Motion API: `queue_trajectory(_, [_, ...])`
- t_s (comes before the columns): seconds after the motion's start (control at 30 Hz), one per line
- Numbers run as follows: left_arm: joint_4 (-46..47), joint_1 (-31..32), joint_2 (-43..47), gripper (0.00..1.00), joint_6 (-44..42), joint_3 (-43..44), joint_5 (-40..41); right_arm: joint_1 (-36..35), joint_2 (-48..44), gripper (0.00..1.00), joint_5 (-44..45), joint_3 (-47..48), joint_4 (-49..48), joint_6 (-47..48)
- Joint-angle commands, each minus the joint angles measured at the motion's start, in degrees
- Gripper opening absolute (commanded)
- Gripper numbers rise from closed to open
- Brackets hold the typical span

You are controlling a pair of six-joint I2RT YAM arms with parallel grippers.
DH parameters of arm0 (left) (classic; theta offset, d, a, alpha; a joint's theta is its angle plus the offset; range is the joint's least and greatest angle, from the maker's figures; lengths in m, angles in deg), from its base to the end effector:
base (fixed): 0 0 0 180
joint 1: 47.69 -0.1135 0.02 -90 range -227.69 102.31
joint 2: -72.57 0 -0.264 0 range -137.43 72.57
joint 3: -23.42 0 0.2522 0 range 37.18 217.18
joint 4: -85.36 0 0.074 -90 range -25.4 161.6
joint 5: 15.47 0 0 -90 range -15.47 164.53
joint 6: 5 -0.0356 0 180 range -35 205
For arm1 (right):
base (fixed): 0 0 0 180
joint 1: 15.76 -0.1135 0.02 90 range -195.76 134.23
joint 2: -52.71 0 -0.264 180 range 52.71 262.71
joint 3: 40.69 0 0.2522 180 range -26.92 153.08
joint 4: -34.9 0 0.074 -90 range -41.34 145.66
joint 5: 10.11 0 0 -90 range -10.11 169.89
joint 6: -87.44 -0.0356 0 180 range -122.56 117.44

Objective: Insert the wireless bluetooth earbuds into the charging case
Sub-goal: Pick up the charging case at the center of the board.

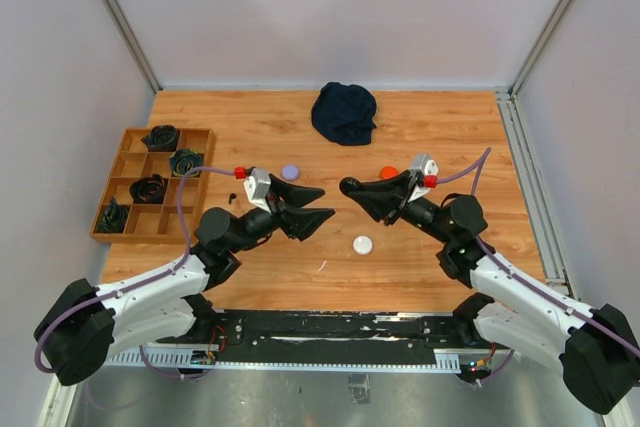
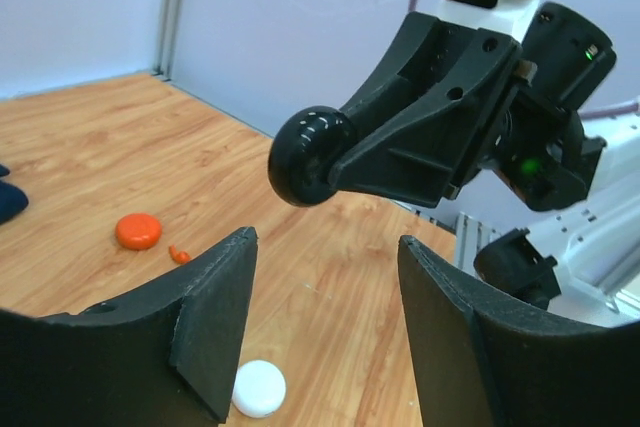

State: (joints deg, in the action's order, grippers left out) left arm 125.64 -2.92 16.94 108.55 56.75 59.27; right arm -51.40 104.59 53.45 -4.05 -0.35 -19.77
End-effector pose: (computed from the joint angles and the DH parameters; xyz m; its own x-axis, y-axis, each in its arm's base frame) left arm 0.1406 -0.1527 0.2692 -0.1416 -0.4025 -0.9044 0.8733 0.3794 -0.3056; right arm 0.1532 0.1293 0.2911 0.0107 0.3336 -0.9426 -0.9055 0.4032 0.1325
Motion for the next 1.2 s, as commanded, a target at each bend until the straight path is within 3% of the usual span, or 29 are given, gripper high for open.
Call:
queue_trajectory(0.0, [4.34,-2.38,-0.5,0.63,-2.4,0.0,-10.43,1.88,-0.45,0.12,-10.95,3.4,-0.12,-3.8])
queue_trajectory(0.7, [13.64,-7.13,-6.69,0.46,1.46,2.39,-25.68,2.43,5.2,0.13,-26.88,7.26,-5.41,-8.91])
queue_trajectory(1.17, [8.95,-7.51,-7.43,0.29,1.6,4.68,-28.81,2.46,6.91,0.14,-29.4,8.57,-3.28,-6.88])
